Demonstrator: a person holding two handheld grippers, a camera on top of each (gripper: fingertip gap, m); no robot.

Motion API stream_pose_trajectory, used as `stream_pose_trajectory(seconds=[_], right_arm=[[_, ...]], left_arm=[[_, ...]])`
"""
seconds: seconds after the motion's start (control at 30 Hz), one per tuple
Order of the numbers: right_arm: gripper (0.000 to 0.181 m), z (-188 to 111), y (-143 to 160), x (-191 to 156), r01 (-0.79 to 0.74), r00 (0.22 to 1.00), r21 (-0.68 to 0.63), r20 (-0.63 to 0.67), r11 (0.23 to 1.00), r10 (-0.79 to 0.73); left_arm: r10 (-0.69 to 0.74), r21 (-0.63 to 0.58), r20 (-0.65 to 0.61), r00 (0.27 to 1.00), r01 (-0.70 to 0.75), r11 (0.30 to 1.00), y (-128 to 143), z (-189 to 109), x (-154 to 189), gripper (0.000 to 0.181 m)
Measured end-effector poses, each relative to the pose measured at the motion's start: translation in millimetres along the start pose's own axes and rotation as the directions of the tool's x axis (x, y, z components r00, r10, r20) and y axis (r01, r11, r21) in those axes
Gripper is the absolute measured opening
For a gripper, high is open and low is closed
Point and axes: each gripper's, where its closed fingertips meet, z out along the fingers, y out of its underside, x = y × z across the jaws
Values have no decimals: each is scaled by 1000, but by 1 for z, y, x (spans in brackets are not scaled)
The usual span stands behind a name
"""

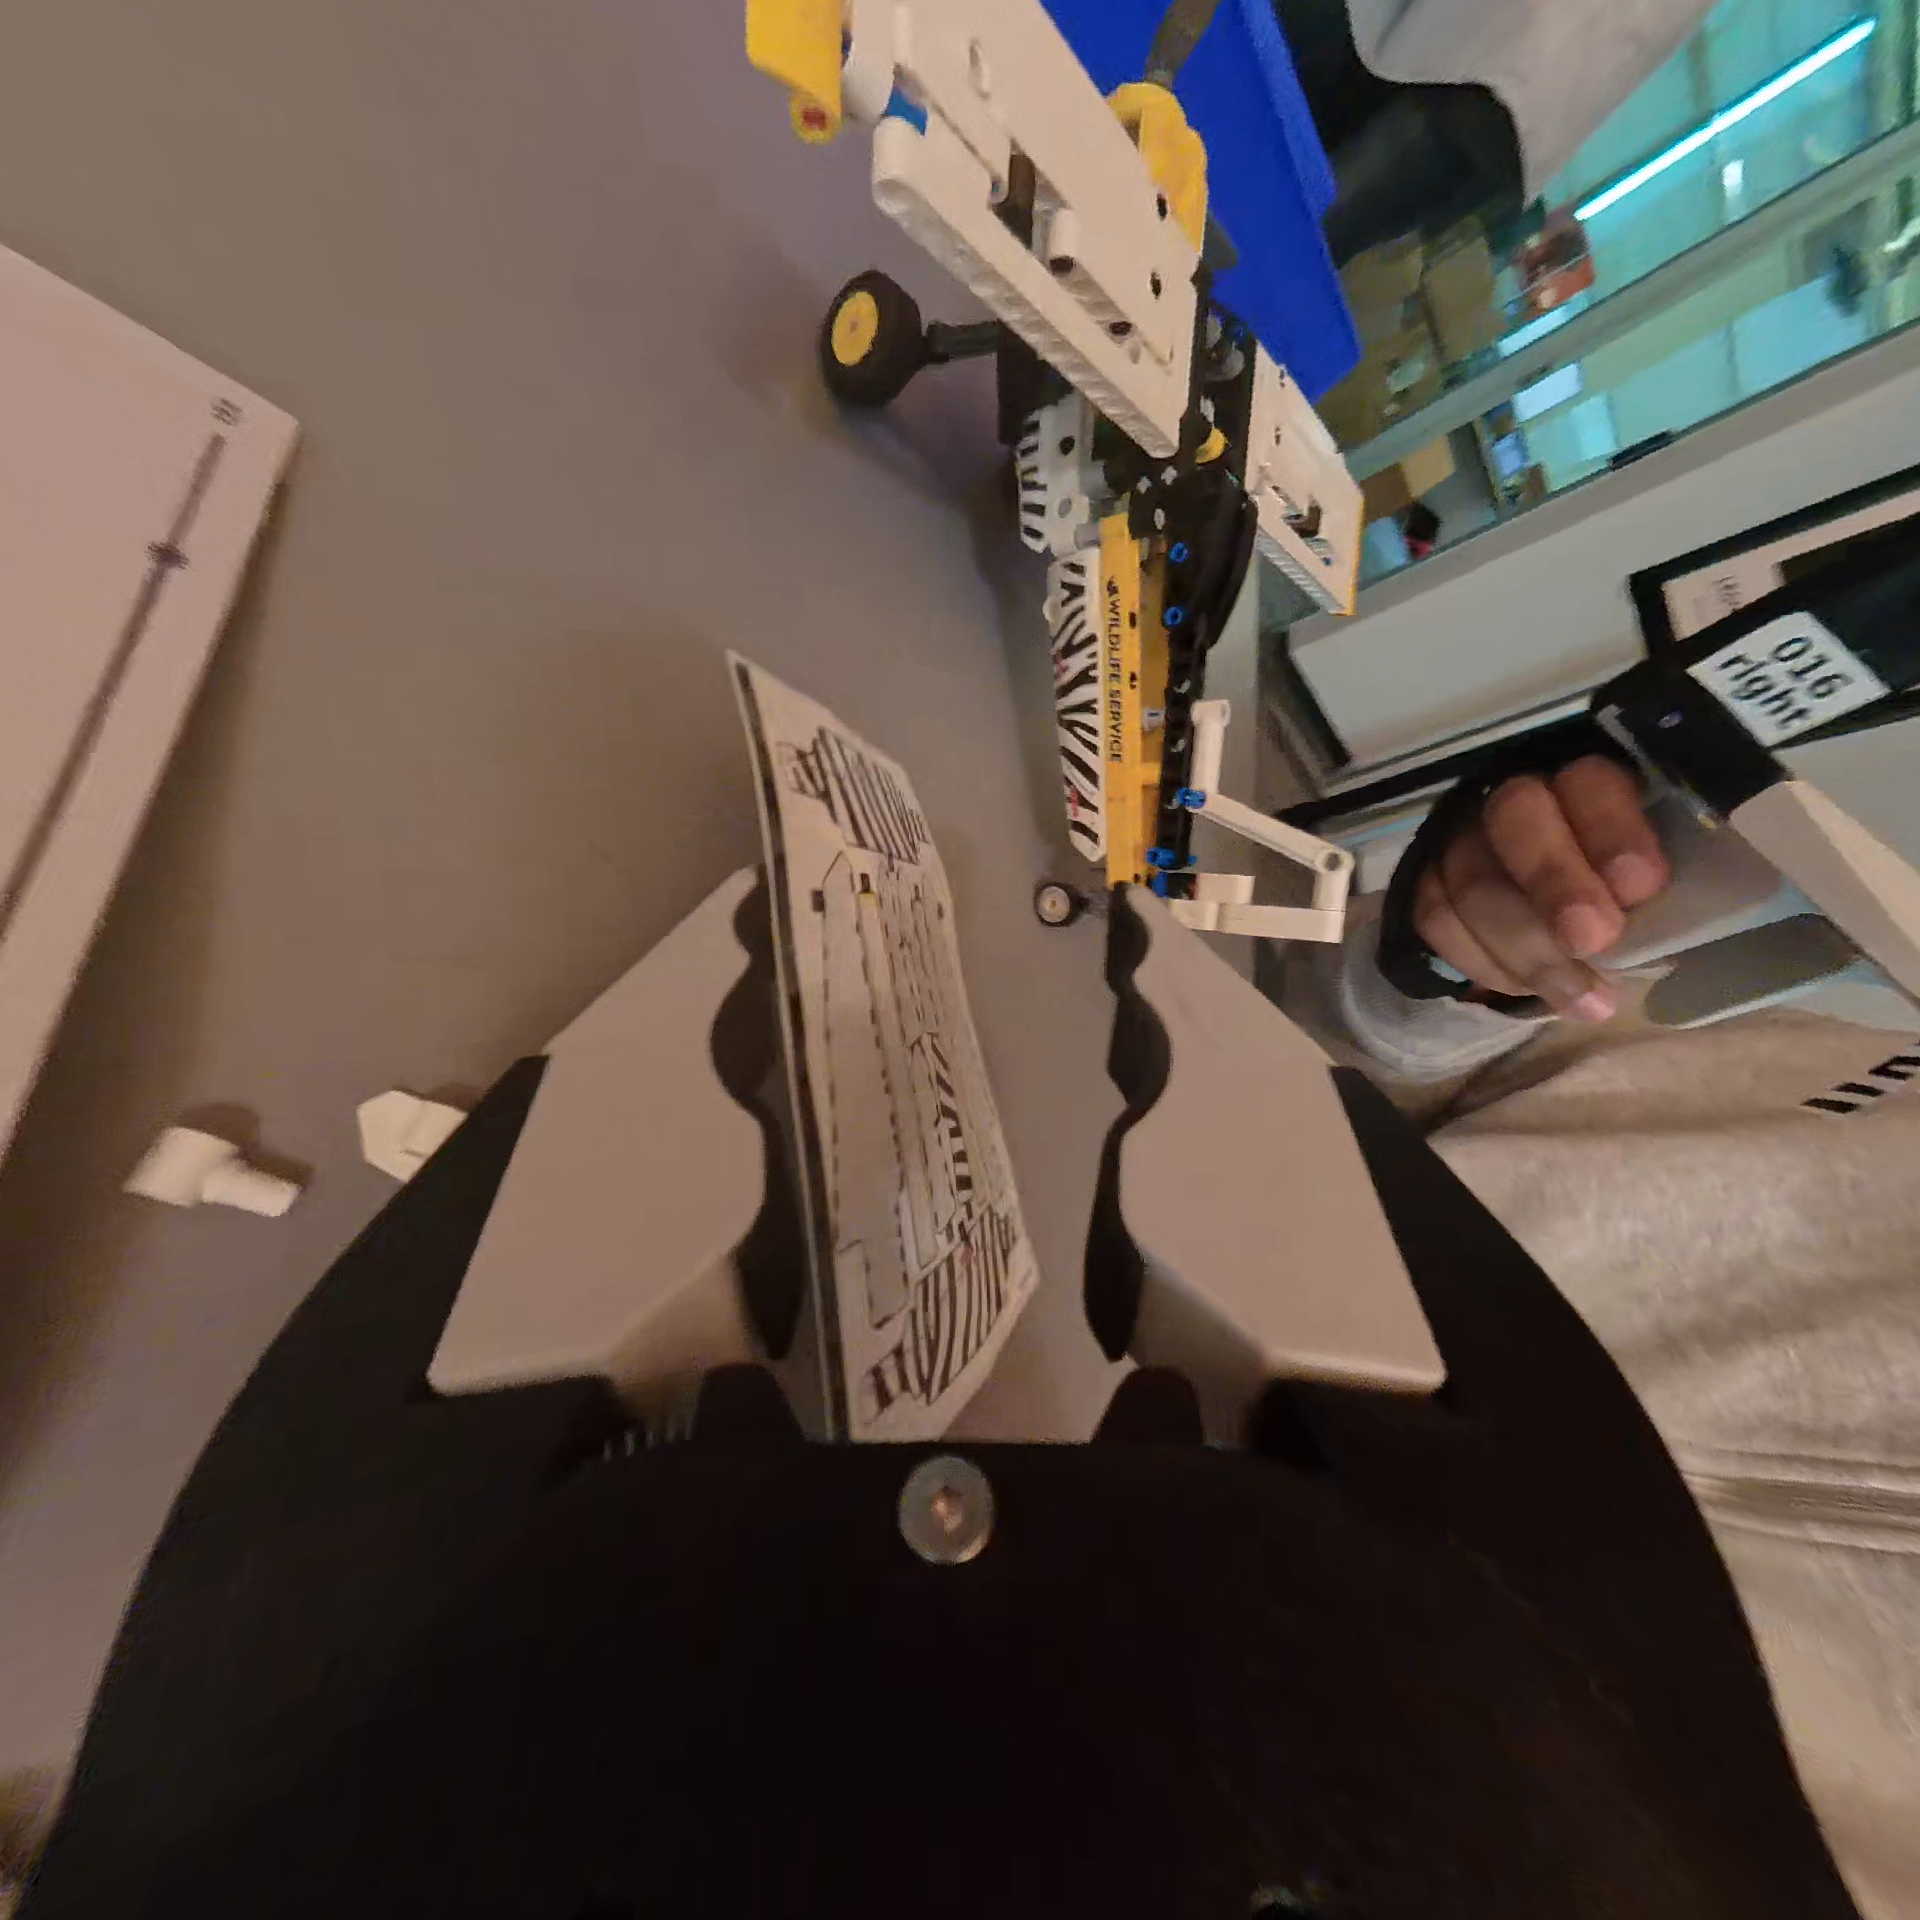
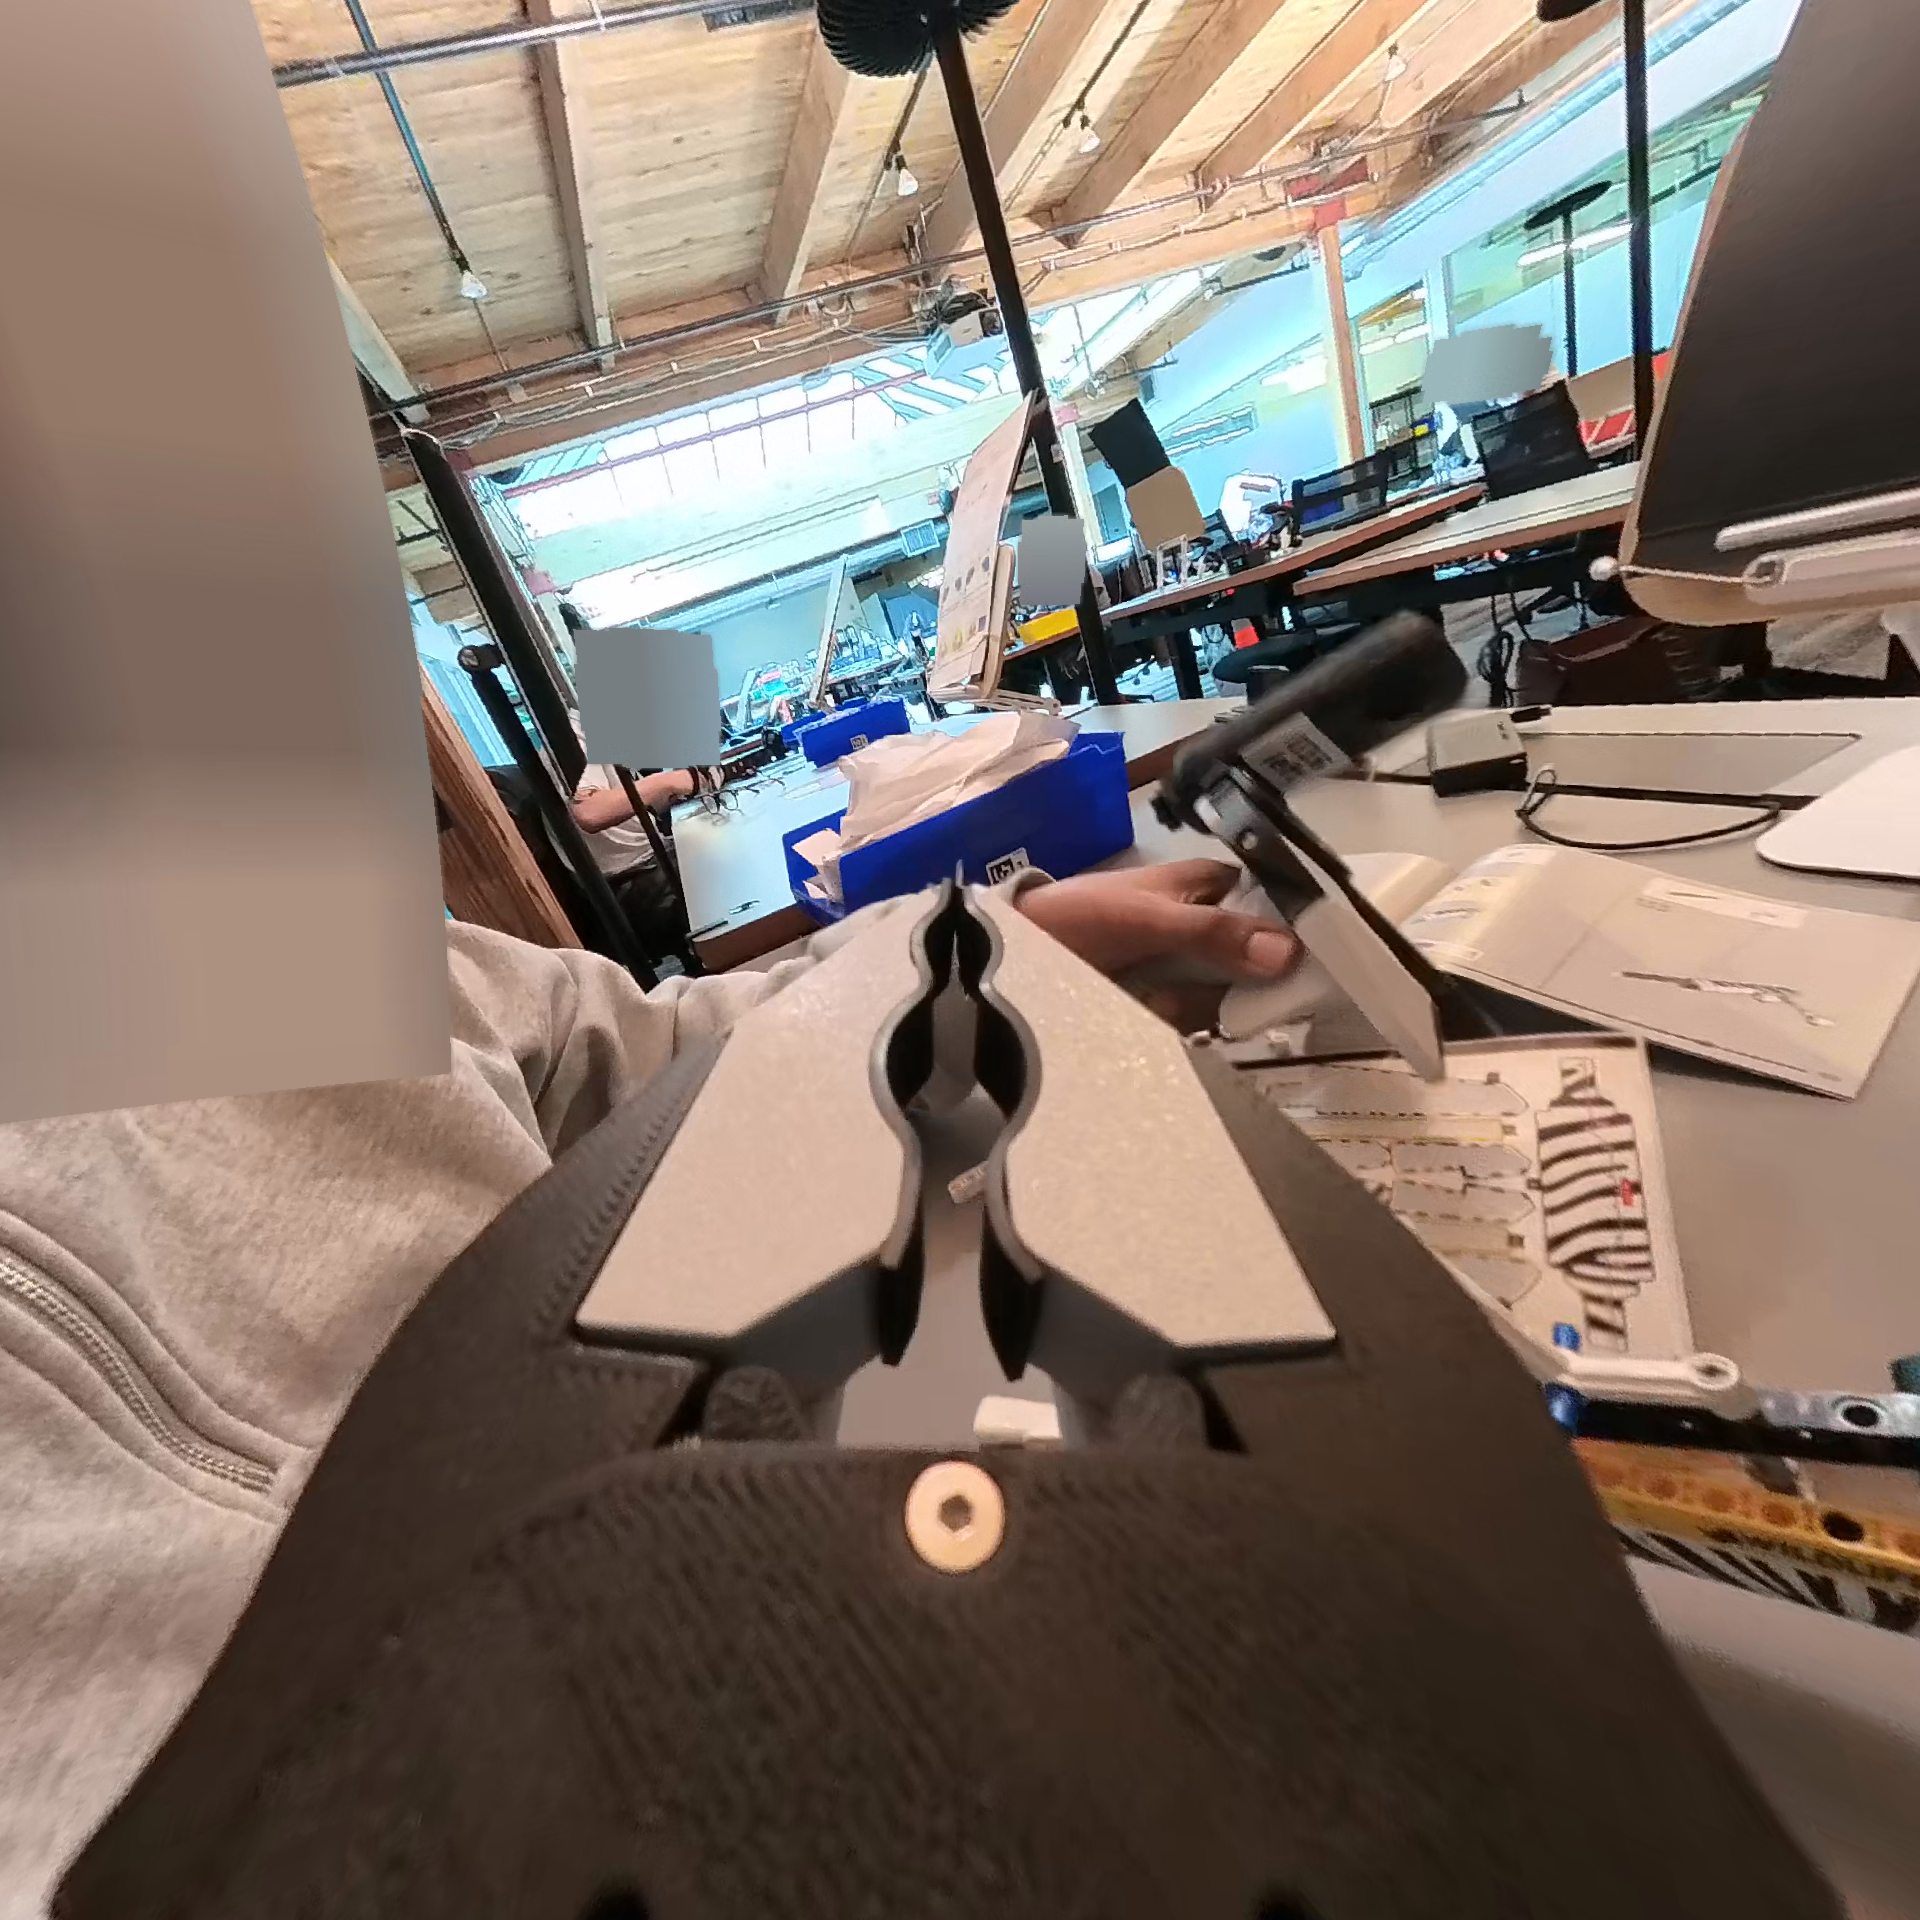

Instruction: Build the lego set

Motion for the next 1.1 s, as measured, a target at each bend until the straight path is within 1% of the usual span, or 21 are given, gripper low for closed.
stream_pose_trajectory(seconds=[0.03,0.1,0.17,0.23,0.3,0.4,0.5,0.57,0.63,0.67,0.7,0.73,0.77,0.8,0.9,1.0,1.1], right_arm=[[0,0,1,1,-2,1000,-3,-3,1000,2],[0,-1,4,4,-8,1000,-4,-8,1000,8],[0,0,6,7,-19,1000,-2,-11,1000,19],[0,0,7,9,-32,999,4,-15,999,32],[0,0,9,12,-42,999,16,-30,999,42],[0,2,10,13,-71,997,43,-39,997,72],[0,10,15,8,-98,994,42,-34,994,99],[0,18,24,3,-105,994,5,-38,994,105],[0,26,32,0,-104,993,-21,-53,994,103],[0,29,35,0,-106,992,-26,-67,994,104],[0,32,36,0,-108,991,-30,-77,994,106],[0,35,38,1,-114,990,-31,-84,993,111],[0,36,39,2,-126,988,-30,-91,992,123],[0,37,41,2,-138,986,-29,-95,990,135],[0,38,42,7,-172,980,-17,-101,985,169],[0,35,42,11,-205,974,2,-101,979,204],[0,34,43,15,-230,968,14,-97,973,231]], left_arm=[[42,21,30,999,-43,999,-3,-4,0,69],[108,70,108,988,-116,991,-12,-18,-1,76],[194,150,174,965,-221,964,-22,-38,11,77],[283,225,226,932,-333,916,-24,-57,33,76],[370,273,250,895,-431,860,-14,-67,62,74],[469,301,260,844,-532,791,17,-64,99,65],[532,306,277,800,-599,740,48,-52,123,55],[554,313,283,783,-621,718,64,-44,134,49],[582,277,287,761,-647,710,78,-33,139,43],[594,245,318,739,-669,701,81,-31,137,40],[605,214,363,709,-695,686,83,-30,133,37],[615,183,405,676,-719,670,83,-30,130,31],[627,157,435,646,-740,654,83,-31,128,23],[633,137,459,624,-754,643,82,-32,127,20],[631,113,504,590,-769,629,80,-35,124,15],[621,107,555,553,-788,606,76,-40,121,14],[630,95,592,502,-820,564,73,-40,122,20]])
